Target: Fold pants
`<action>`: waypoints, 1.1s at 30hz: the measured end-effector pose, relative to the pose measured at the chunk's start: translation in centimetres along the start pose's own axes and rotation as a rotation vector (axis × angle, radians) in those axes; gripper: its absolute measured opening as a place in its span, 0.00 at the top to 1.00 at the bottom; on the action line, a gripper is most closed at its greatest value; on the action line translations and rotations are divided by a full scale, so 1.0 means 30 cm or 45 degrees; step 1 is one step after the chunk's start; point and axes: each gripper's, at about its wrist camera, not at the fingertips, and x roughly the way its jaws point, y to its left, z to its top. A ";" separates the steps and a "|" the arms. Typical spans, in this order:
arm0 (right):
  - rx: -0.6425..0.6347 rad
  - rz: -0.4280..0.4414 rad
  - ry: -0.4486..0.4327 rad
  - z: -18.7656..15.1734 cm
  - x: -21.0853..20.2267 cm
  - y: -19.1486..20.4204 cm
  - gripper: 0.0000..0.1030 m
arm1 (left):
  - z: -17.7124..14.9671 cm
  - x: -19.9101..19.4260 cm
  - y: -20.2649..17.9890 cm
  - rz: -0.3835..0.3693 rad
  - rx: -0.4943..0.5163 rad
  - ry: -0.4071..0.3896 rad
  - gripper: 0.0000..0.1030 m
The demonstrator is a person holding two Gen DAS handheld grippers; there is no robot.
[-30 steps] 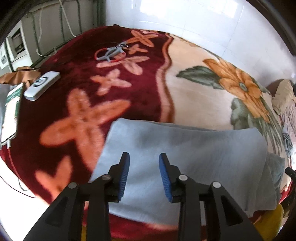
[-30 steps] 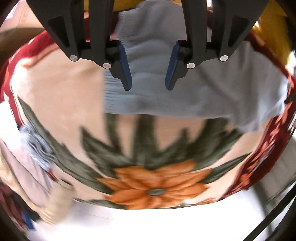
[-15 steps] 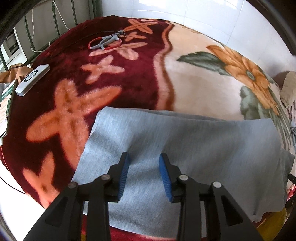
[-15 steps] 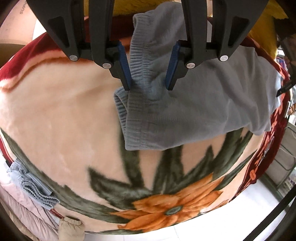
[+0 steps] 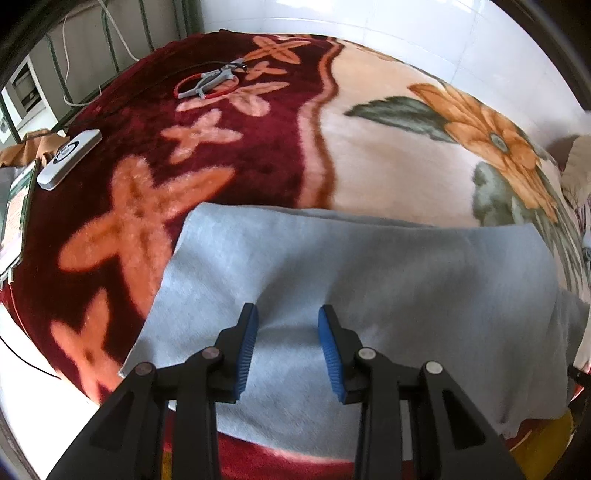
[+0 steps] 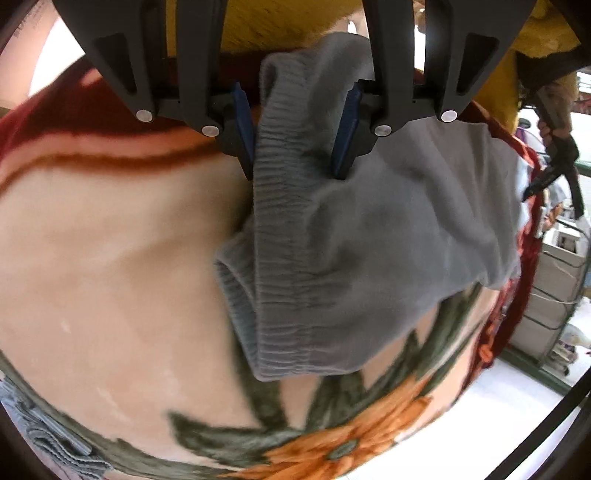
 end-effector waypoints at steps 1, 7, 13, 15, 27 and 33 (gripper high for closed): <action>-0.002 0.029 -0.016 0.000 -0.009 0.003 0.60 | -0.004 -0.004 -0.008 0.004 0.007 0.000 0.66; -0.048 0.171 -0.111 0.015 -0.071 0.016 0.60 | -0.012 -0.011 -0.043 0.010 0.037 0.005 0.66; -0.144 0.029 -0.061 0.077 -0.025 0.042 0.60 | -0.017 -0.009 -0.067 0.020 0.055 0.012 0.66; -0.155 0.010 -0.050 0.071 -0.013 0.044 0.60 | -0.017 -0.013 -0.067 0.020 0.059 0.011 0.66; -0.084 -0.064 0.029 -0.047 -0.013 -0.034 0.59 | -0.024 -0.003 -0.068 0.031 0.064 0.009 0.66; -0.051 -0.035 0.092 -0.044 0.040 0.012 0.43 | -0.021 -0.016 -0.084 0.028 0.076 0.009 0.66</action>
